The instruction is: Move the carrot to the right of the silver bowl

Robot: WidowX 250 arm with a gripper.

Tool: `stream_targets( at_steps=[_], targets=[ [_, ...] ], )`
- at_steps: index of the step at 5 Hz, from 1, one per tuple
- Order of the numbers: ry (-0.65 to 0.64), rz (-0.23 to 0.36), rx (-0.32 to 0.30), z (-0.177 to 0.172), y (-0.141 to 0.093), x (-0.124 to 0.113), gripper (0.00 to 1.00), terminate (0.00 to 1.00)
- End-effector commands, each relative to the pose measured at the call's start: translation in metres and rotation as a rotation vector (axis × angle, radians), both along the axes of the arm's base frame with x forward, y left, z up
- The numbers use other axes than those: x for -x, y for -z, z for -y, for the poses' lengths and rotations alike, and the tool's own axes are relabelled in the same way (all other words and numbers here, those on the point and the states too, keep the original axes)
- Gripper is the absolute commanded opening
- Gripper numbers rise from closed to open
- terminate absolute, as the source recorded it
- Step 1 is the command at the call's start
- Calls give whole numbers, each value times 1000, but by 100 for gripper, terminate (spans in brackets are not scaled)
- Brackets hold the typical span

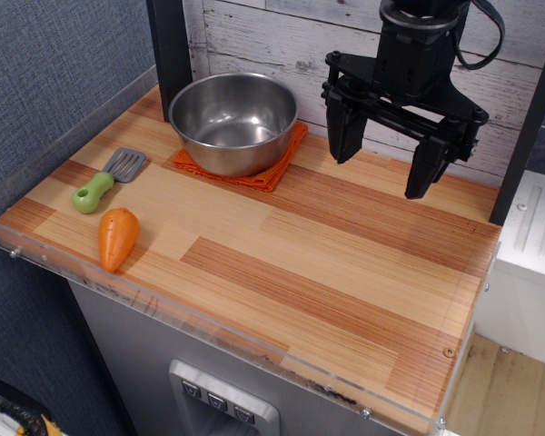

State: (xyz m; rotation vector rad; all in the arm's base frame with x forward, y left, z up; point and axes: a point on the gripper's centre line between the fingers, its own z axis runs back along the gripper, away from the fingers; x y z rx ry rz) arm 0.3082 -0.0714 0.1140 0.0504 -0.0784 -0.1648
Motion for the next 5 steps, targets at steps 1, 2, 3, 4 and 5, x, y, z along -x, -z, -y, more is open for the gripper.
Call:
stream_targets(
  at_steps=[1,2,3,4,5],
  targets=[
    [0,0,0,0,0,0,100,0],
    [-47,20,-24,-37,4,36,100,0],
    [-80,41,-19,-71,5,70,100,0],
    [-96,62,-18,-108,6,91,100,0],
    [-162,39,-15,-148,25,101,100,0]
  ],
)
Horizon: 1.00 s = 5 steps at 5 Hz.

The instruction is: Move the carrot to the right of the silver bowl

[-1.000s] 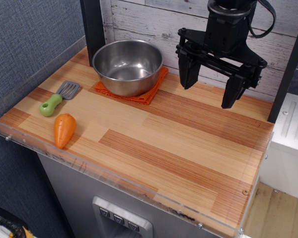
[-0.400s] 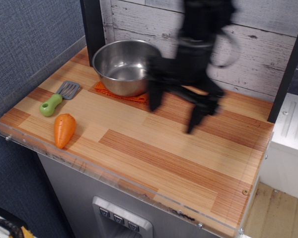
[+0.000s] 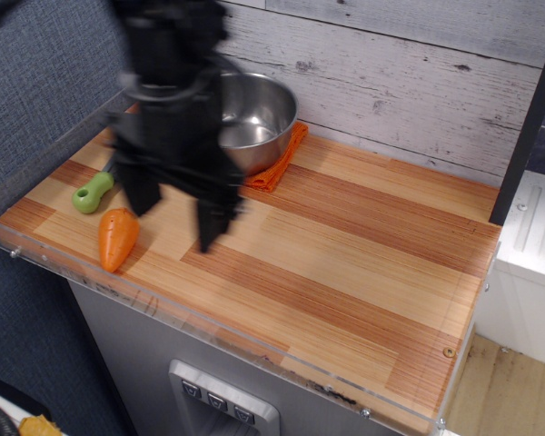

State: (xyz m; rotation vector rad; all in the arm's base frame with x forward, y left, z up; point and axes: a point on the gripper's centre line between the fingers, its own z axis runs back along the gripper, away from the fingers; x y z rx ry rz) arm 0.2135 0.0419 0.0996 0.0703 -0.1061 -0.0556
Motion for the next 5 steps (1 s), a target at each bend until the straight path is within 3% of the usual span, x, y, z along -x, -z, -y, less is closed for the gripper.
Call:
stream_targets(
  at_steps=[1,2,5],
  targets=[
    [-99,-6,7,-63,29,3,100,0],
    [-129,-17,-16,-82,47,-4,100,0],
    [-182,-30,14,-103,76,-14,100,0]
  ],
)
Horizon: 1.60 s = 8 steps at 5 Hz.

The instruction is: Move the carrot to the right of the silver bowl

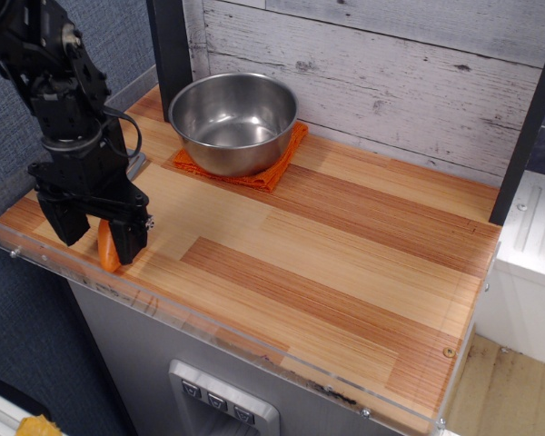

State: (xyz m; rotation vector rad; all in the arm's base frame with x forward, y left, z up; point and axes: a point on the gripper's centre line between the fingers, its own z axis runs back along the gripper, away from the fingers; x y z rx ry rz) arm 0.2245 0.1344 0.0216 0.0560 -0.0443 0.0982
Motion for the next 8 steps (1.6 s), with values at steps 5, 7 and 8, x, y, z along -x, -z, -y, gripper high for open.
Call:
stream_targets(
  at_steps=[5,7,8],
  targets=[
    [-44,0,5,-6,5,-2,0,0],
    [-75,32,58,32,-66,-9,0,0],
    [-46,77,43,62,-89,-21,0,0]
  ],
)
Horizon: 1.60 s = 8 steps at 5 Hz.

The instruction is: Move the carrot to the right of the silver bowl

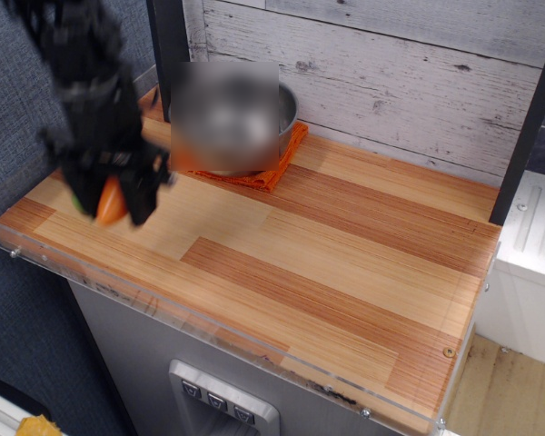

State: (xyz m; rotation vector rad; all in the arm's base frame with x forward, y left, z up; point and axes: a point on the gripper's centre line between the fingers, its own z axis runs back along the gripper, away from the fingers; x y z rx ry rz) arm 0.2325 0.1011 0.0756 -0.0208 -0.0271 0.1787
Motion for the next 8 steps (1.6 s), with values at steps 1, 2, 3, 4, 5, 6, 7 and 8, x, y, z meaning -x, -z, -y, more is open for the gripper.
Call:
stream_targets(
  at_steps=[1,2,3,4,5,6,7,8],
  targets=[
    [58,122,-26,78,-35,-44,0,0],
    [46,136,17,125,-22,-74,0,0],
    [-3,141,22,145,-5,-104,0,0],
    [-32,145,26,154,16,-127,0,0],
    [-31,155,36,156,33,-139,0,0],
    [5,161,18,161,41,-146,0,0],
    [28,164,-16,164,45,-141,0,0],
    [51,160,-34,160,42,-137,100,0]
  ],
)
